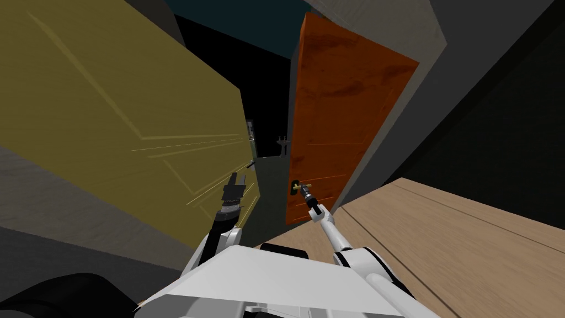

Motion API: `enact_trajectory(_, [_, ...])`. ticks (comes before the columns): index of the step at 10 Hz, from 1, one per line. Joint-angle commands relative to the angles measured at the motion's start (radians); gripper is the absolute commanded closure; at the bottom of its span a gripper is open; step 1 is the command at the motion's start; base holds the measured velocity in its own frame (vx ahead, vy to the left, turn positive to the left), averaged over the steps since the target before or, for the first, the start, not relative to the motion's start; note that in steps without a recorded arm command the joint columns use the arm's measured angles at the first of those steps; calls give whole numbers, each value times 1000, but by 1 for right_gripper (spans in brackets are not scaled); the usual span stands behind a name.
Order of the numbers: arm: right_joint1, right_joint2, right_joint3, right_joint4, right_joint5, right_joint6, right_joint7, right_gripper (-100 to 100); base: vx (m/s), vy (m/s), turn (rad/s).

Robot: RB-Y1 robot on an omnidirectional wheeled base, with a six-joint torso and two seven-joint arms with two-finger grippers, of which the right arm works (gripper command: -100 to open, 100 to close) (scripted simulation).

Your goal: Push the door open

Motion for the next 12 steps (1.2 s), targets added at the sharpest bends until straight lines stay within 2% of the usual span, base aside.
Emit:
enact_trajectory(1, [-19, -7, -31, 13, -14, -5, 22, 100, 162, 132, -68])
enact_trajectory(12, [-27, 48, -180, 26, -82, 43, 193, 100, 149, 135, -90])
